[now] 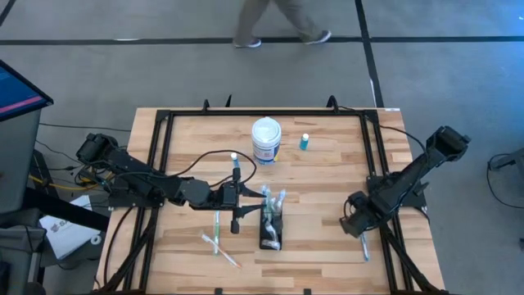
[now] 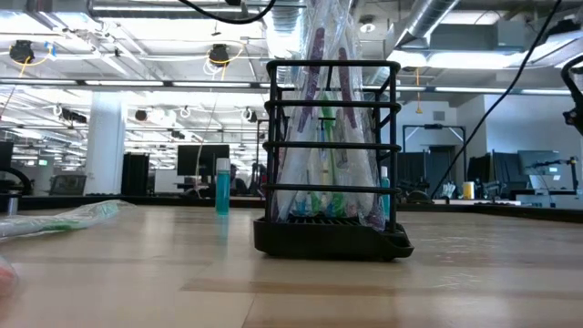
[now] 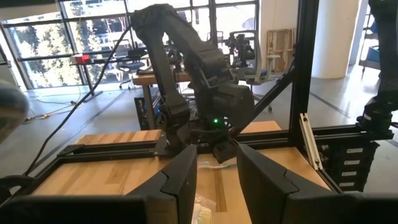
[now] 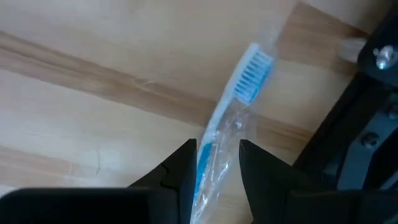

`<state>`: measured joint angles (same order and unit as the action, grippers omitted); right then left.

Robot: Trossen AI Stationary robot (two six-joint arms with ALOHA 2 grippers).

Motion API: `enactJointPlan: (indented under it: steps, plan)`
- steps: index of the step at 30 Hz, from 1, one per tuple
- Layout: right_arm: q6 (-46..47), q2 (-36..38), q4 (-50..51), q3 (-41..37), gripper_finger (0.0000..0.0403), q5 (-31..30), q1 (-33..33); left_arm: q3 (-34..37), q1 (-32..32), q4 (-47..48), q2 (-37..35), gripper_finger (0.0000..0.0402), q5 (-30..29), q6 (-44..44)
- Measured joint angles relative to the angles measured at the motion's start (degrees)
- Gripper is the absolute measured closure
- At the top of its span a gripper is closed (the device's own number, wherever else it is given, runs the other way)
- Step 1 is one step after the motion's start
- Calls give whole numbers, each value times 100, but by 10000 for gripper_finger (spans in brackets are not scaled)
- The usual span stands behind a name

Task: Pick & Place toothbrushing station
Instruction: Put the blue toothbrush into the black mesh organizer

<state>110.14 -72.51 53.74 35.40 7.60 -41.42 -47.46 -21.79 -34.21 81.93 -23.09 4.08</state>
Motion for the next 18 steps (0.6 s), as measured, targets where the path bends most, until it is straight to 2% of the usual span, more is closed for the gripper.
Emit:
enactJointPlan:
  steps: [11, 18]
  plan:
    - [696, 5, 191, 0, 292, -18, -407, 0, 0, 89, 0, 294, 1, -3]
    - [750, 5, 2, -2, 292, -459, -476, 0, -1, 89, 0, 294, 2, -4]
